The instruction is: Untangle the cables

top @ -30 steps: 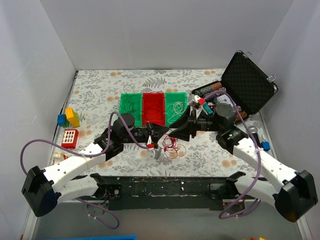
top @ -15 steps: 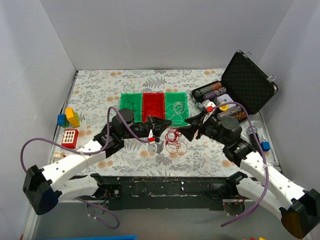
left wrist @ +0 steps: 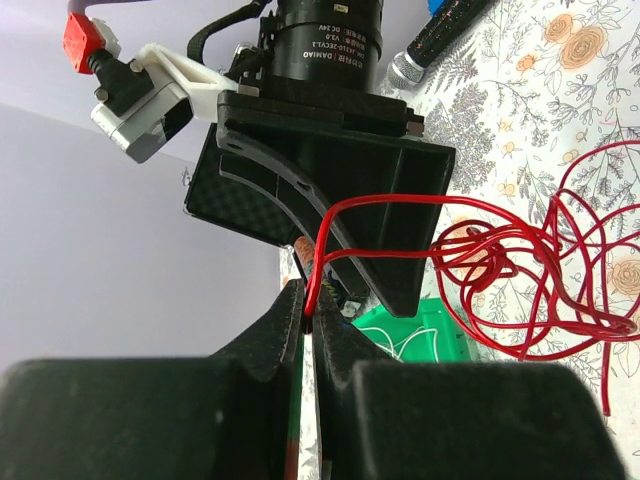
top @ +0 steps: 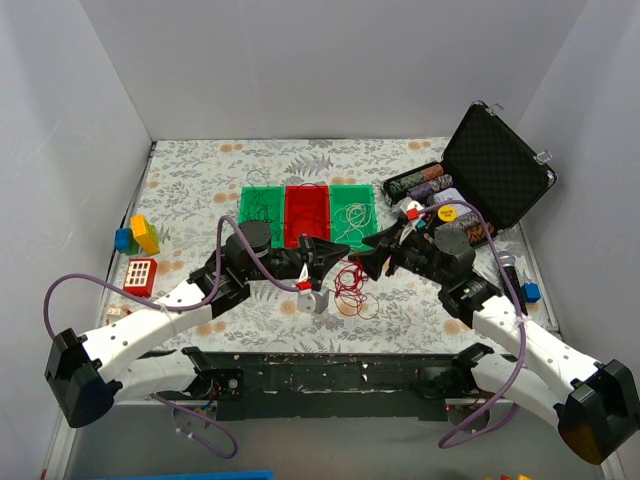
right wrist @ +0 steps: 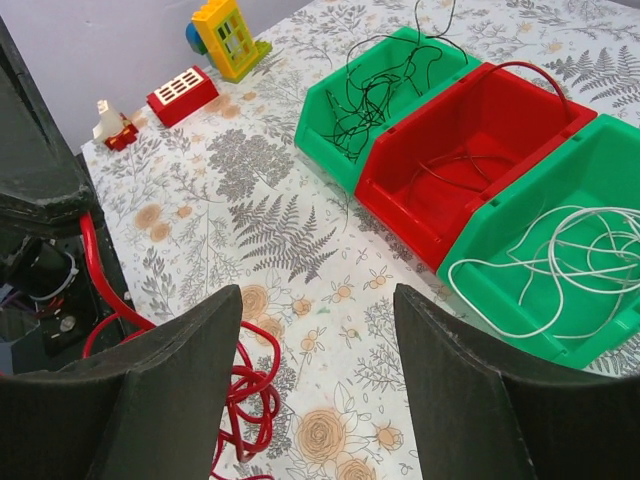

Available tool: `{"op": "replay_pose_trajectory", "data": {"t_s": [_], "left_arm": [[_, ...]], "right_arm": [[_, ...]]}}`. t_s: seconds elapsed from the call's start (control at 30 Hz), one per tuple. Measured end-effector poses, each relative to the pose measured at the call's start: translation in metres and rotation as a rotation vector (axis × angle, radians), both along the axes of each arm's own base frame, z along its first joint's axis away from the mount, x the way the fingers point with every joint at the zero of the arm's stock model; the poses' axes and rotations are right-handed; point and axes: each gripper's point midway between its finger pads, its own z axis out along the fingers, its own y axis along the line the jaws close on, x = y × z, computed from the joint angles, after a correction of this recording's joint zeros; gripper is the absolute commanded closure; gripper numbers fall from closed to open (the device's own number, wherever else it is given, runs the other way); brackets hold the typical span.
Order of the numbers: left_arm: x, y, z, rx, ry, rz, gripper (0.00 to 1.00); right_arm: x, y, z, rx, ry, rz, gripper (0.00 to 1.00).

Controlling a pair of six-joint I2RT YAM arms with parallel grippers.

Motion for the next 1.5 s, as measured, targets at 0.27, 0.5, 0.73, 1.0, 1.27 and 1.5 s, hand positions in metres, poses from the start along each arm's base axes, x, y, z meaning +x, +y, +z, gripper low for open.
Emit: {"op": "replay_pose_trajectory", "data": {"t_s": [0.27, 0.5, 0.73, 1.0, 1.27, 1.5], "left_arm": [[0.002, 0.0, 0.001, 0.003, -0.02, 0.011, 1.0], [0.004, 0.001, 0.0, 0.006, -0.028, 0.021, 1.0], [0.005, 0.001, 0.0, 0.008, -0.035, 0.024, 1.0], [0.008, 0.001, -0.001, 0.003, -0.047, 0.042, 1.0], [0.013, 0.0, -0.024, 0.042, -0.042, 0.058, 1.0], [0.013, -0.001, -0.022, 0.033, -0.045, 0.055, 1.0]], "right_arm": [[-0.001, -0.011, 0.007, -0.007, -0.02, -0.054, 0.28], [-0.004, -0.024, 0.013, -0.018, -0.049, -0.098, 0.27], [-0.013, -0.017, 0.011, -0.018, -0.04, -0.03, 0.27], [-0.023, -0.009, 0.011, -0.022, -0.029, 0.052, 0.27], [-0.028, -0.004, 0.029, -0.002, -0.053, 0.103, 0.28], [-0.024, 0.005, 0.022, 0.002, -0.024, 0.13, 0.3]]}}
